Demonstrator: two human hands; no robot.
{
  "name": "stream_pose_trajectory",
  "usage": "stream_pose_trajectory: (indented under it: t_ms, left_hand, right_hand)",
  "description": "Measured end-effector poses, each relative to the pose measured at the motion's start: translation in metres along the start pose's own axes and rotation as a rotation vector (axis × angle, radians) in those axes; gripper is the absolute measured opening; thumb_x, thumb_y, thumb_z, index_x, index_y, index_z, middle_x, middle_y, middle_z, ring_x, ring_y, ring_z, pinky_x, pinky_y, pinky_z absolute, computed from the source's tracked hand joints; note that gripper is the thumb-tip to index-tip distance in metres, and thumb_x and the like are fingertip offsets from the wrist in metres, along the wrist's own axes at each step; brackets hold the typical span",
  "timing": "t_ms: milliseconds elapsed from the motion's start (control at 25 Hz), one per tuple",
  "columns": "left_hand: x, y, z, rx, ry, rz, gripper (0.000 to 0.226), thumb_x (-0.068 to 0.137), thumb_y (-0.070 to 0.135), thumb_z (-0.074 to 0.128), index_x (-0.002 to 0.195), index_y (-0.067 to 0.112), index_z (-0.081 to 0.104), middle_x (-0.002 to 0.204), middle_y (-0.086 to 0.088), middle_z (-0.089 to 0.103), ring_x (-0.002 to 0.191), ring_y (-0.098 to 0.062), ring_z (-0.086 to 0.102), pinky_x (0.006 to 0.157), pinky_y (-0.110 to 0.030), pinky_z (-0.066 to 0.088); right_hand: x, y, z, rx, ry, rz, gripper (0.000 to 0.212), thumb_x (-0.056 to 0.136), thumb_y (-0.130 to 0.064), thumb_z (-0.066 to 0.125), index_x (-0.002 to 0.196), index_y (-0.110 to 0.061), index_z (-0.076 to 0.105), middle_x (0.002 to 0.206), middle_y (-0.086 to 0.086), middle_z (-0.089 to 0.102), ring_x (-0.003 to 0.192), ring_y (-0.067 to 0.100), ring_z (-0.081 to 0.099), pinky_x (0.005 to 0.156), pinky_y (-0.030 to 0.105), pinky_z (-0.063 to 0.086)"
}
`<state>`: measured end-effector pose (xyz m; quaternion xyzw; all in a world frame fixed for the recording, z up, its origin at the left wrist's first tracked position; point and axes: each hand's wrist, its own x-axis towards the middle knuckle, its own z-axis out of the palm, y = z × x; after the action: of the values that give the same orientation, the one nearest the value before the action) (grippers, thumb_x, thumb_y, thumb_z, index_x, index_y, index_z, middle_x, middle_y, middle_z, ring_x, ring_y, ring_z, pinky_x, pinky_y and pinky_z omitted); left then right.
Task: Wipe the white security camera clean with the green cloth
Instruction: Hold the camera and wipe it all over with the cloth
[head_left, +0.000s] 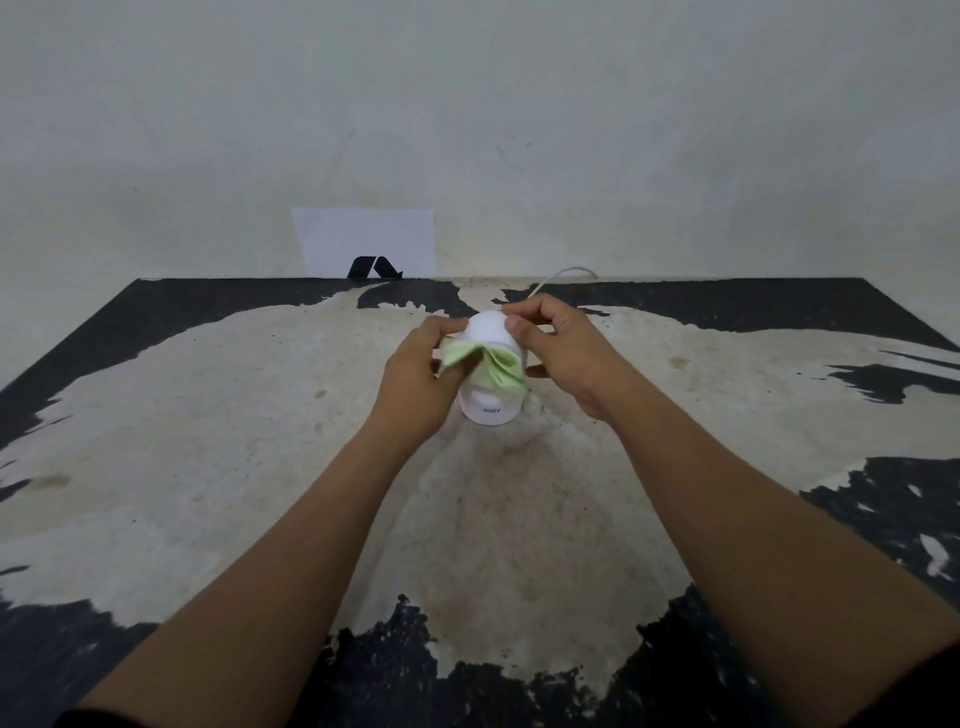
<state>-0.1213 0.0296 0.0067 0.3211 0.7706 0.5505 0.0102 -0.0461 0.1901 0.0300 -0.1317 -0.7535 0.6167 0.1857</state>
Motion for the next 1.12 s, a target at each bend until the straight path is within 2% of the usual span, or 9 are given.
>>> stream_pose_trajectory:
  t_ms: [40, 120, 200, 400, 560, 640, 840, 1000, 1120]
  left_hand:
    - [0.000, 0.000, -0.003, -0.019, 0.024, -0.016, 0.006, 0.084, 0.029, 0.056, 0.089, 0.025, 0.056, 0.095, 0.000, 0.064, 0.084, -0.020, 0.061, 0.075, -0.045, 0.055]
    - [0.002, 0.000, -0.008, -0.062, 0.085, -0.067, 0.020, 0.082, 0.032, 0.055, 0.079, 0.012, 0.054, 0.081, -0.013, 0.060, 0.073, -0.027, 0.058, 0.075, -0.052, 0.054]
    - [0.013, 0.003, -0.016, -0.184, 0.178, -0.116, 0.029, 0.078, 0.030, 0.058, 0.084, 0.002, 0.056, 0.078, -0.017, 0.056, 0.071, -0.022, 0.052, 0.072, -0.049, 0.051]
    - [0.049, 0.024, -0.028, -0.246, 0.397, -0.132, 0.011, 0.072, 0.016, 0.058, 0.071, 0.021, 0.048, 0.074, 0.007, 0.057, 0.065, -0.010, 0.051, 0.057, -0.026, 0.042]
    - [0.054, 0.028, 0.001, -0.183, 0.049, -0.148, 0.014, 0.078, 0.010, 0.054, 0.080, 0.020, 0.045, 0.087, 0.000, 0.060, 0.077, -0.015, 0.055, 0.063, -0.028, 0.044]
    - [0.054, 0.027, 0.009, -0.148, -0.060, -0.126, 0.005, 0.084, 0.017, 0.051, 0.088, 0.019, 0.054, 0.088, -0.004, 0.062, 0.077, -0.018, 0.056, 0.066, -0.033, 0.047]
    - [0.062, 0.029, 0.008, -0.164, -0.316, -0.180, 0.039, 0.087, 0.054, 0.049, 0.072, 0.025, 0.072, 0.073, 0.005, 0.072, 0.066, -0.010, 0.064, 0.066, -0.031, 0.048]
    - [0.061, 0.020, 0.012, -0.176, -0.393, -0.368, 0.073, 0.078, 0.077, 0.032, 0.093, 0.016, 0.068, 0.095, -0.015, 0.073, 0.091, -0.030, 0.068, 0.089, -0.044, 0.051]
    - [0.053, 0.009, 0.010, -0.292, -0.436, -0.424, 0.074, 0.080, 0.078, 0.022, 0.096, 0.022, 0.067, 0.097, -0.012, 0.074, 0.095, -0.027, 0.068, 0.090, -0.039, 0.051]
  right_hand:
    - [0.000, 0.000, 0.000, 0.003, -0.007, 0.011, 0.010, 0.091, -0.030, 0.059, 0.098, -0.032, 0.066, 0.107, -0.012, 0.061, 0.095, 0.009, 0.061, 0.062, 0.022, 0.054]
    - [-0.001, 0.000, -0.002, 0.002, -0.019, 0.026, 0.013, 0.092, -0.031, 0.057, 0.101, -0.033, 0.066, 0.109, -0.013, 0.060, 0.101, 0.011, 0.060, 0.068, 0.027, 0.054]
    - [-0.003, 0.001, -0.003, 0.007, -0.025, 0.035, 0.015, 0.093, -0.031, 0.056, 0.105, -0.032, 0.065, 0.112, -0.013, 0.060, 0.106, 0.013, 0.059, 0.073, 0.031, 0.054]
    - [-0.006, 0.001, 0.001, 0.040, -0.003, 0.033, 0.017, 0.091, -0.036, 0.057, 0.106, -0.031, 0.065, 0.113, -0.015, 0.060, 0.102, 0.006, 0.059, 0.083, 0.036, 0.056]
    - [-0.005, 0.006, 0.005, 0.016, 0.072, 0.033, 0.021, 0.089, -0.037, 0.060, 0.108, -0.028, 0.060, 0.113, -0.009, 0.059, 0.101, 0.013, 0.060, 0.093, 0.044, 0.052]
    - [-0.005, 0.010, 0.007, 0.021, 0.123, 0.069, 0.038, 0.086, -0.039, 0.064, 0.118, -0.024, 0.051, 0.114, -0.002, 0.056, 0.103, 0.016, 0.058, 0.094, 0.047, 0.050]
    - [-0.005, 0.020, 0.008, 0.044, 0.200, 0.124, 0.066, 0.077, -0.051, 0.068, 0.131, -0.036, 0.034, 0.133, 0.003, 0.038, 0.114, 0.019, 0.051, 0.095, 0.045, 0.050]
    - [-0.003, 0.021, 0.009, 0.009, 0.192, 0.103, 0.068, 0.079, -0.052, 0.065, 0.137, -0.039, 0.030, 0.142, 0.001, 0.035, 0.115, 0.019, 0.050, 0.097, 0.045, 0.049]
    - [-0.004, 0.022, 0.012, -0.020, 0.204, 0.110, 0.064, 0.081, -0.053, 0.062, 0.136, -0.037, 0.033, 0.142, 0.001, 0.038, 0.120, 0.022, 0.048, 0.098, 0.046, 0.047]
